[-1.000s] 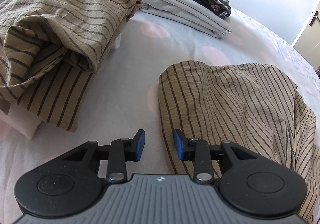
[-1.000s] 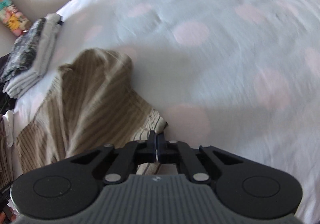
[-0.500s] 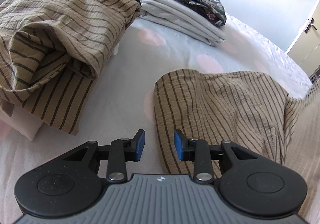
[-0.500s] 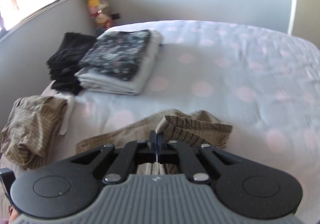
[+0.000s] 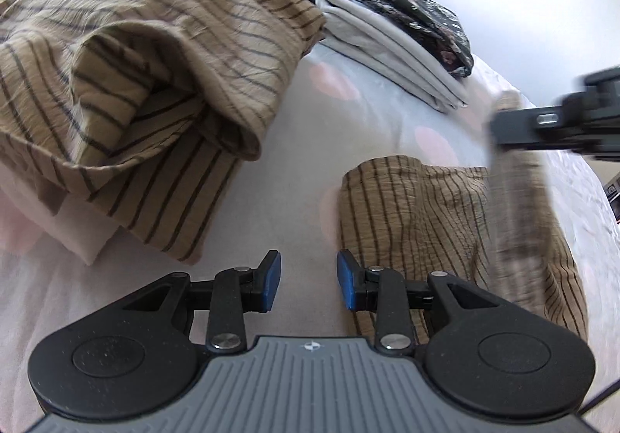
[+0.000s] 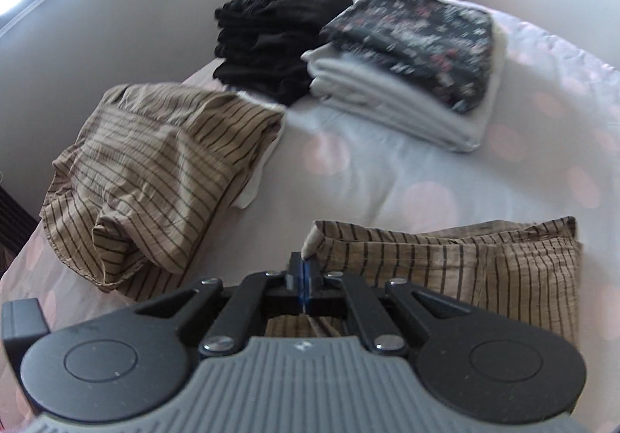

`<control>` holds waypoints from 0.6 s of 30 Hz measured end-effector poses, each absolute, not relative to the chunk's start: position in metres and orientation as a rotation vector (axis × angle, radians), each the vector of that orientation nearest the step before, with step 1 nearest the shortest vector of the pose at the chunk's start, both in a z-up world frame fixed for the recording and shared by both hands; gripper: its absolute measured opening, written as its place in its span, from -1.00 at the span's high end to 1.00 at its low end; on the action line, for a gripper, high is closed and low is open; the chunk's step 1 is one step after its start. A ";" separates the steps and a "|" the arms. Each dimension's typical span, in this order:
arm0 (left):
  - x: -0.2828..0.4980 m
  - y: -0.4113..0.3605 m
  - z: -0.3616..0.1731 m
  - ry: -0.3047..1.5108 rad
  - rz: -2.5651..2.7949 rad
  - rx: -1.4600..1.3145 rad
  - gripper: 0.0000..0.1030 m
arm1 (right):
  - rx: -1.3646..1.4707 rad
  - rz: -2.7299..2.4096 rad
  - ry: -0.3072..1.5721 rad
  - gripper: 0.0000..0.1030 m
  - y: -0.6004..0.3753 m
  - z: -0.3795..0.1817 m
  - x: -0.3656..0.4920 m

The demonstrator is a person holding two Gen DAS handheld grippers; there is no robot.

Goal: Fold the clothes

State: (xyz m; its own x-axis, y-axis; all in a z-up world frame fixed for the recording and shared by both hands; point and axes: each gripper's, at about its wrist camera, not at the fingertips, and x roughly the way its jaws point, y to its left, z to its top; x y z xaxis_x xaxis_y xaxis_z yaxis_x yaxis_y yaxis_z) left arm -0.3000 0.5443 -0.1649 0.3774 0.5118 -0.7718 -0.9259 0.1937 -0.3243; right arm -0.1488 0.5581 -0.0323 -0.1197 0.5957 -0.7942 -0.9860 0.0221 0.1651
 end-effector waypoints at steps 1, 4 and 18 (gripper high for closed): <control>-0.300 0.545 -0.166 0.572 1.088 -0.884 0.30 | -0.606 1.501 0.879 0.98 0.564 -0.039 -0.152; -0.302 0.548 -0.168 0.566 1.084 -0.892 0.30 | -0.615 1.512 0.920 0.98 0.580 -0.058 -0.158; -0.296 0.550 -0.175 0.573 1.056 -0.897 0.30 | -0.628 1.489 1.005 0.64 0.591 -0.091 -0.149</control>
State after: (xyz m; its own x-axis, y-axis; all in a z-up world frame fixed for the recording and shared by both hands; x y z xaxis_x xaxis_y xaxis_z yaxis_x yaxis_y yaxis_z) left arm -0.2960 0.5501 -0.1751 0.4040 0.4900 -0.7725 -0.9147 0.2072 -0.3469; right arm -0.1494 0.5911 -0.0911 -0.1821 0.5088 -0.8414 -0.9707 0.0434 0.2363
